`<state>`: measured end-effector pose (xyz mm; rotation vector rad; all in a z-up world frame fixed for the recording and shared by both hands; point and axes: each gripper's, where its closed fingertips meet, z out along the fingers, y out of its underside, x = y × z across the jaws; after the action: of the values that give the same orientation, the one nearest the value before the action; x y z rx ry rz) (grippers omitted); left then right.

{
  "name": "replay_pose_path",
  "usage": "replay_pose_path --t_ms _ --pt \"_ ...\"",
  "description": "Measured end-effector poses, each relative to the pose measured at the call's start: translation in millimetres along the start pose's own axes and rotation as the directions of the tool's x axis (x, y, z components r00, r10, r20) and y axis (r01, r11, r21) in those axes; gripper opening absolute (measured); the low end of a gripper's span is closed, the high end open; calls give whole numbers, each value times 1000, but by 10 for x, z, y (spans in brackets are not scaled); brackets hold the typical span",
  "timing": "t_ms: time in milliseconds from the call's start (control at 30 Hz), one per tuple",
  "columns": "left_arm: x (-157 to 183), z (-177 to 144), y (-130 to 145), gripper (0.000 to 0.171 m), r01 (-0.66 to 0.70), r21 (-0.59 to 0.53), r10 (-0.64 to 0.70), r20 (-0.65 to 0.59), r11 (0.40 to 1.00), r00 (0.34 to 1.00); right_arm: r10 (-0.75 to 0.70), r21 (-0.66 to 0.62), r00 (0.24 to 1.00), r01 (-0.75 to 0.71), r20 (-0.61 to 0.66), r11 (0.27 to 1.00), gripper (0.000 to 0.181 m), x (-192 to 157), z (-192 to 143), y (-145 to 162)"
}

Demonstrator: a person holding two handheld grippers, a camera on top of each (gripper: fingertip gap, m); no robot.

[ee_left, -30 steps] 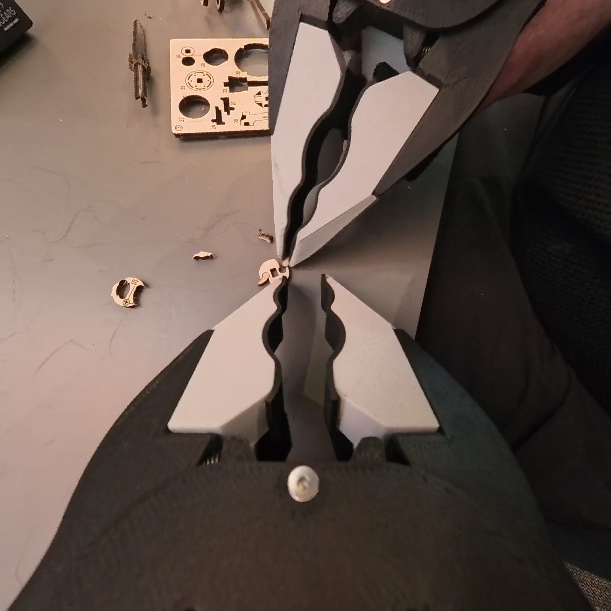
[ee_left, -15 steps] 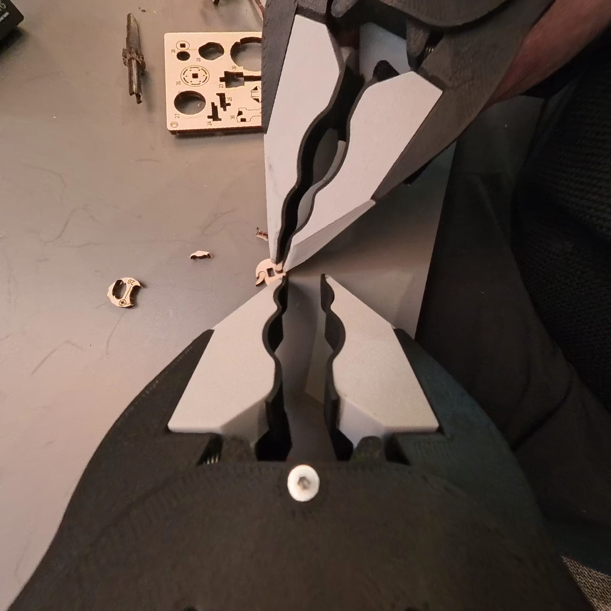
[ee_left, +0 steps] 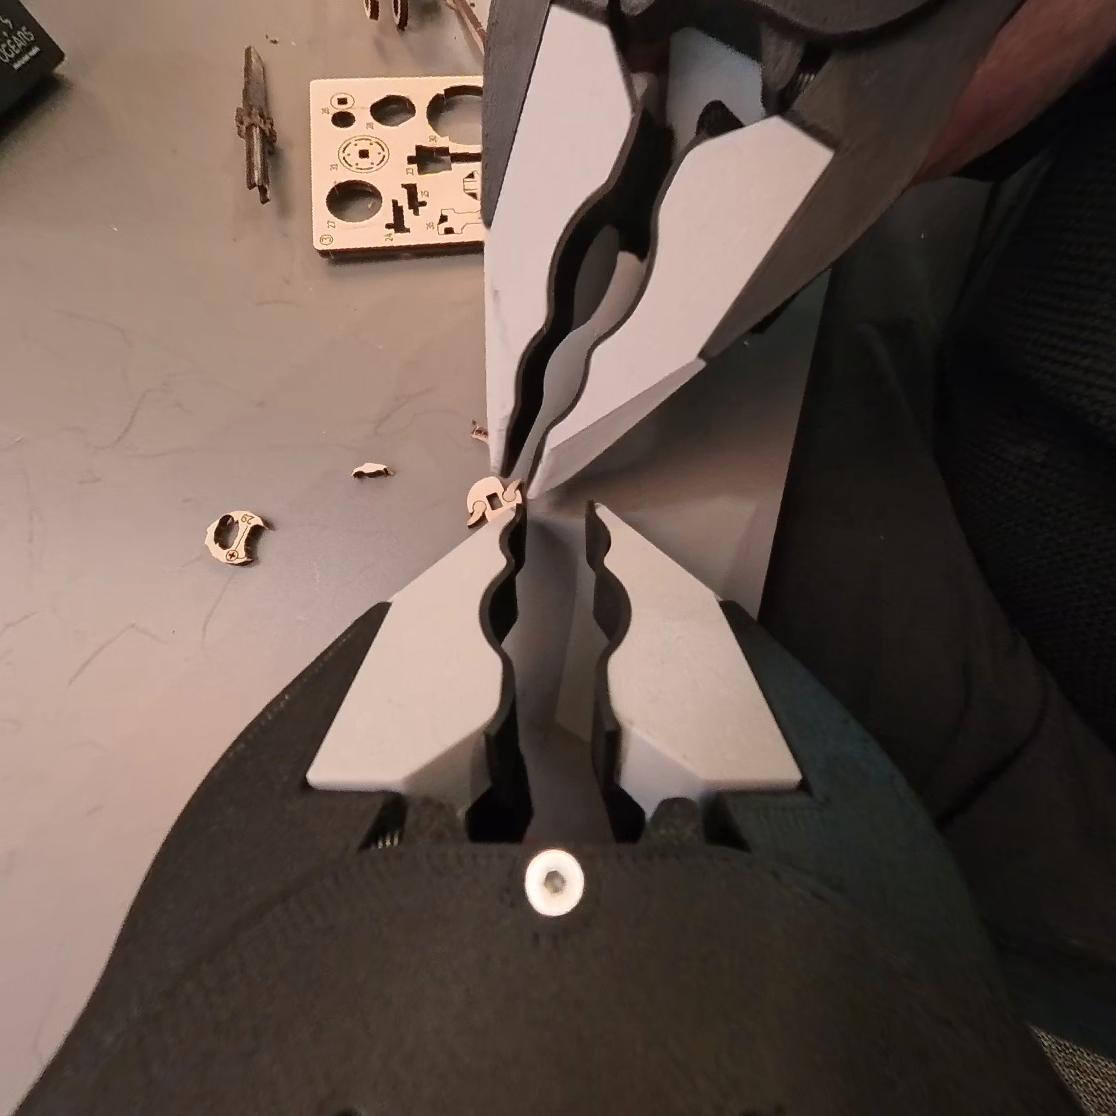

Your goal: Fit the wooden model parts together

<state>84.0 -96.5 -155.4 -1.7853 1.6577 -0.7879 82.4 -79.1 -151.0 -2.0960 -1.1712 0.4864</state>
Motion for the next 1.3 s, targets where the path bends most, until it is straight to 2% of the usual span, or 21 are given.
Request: replay_pose_path --t_ms 200,467,667,1300 --pt "-7 -8 7 18 2 -1 -2 7 1000 1000 -3 17 1000 3 4 1000 6 34 -18 -34" --pt "-63 -60 58 20 31 -7 -31 42 1000 999 -11 -47 996 15 86 999 31 33 81 -19" --pt "-56 -82 75 20 39 -2 -38 47 999 998 -12 -74 999 16 53 997 15 62 143 -7" --pt "-57 -87 75 20 37 0 -37 47 999 998 -13 -44 998 16 54 999 15 40 74 -14"
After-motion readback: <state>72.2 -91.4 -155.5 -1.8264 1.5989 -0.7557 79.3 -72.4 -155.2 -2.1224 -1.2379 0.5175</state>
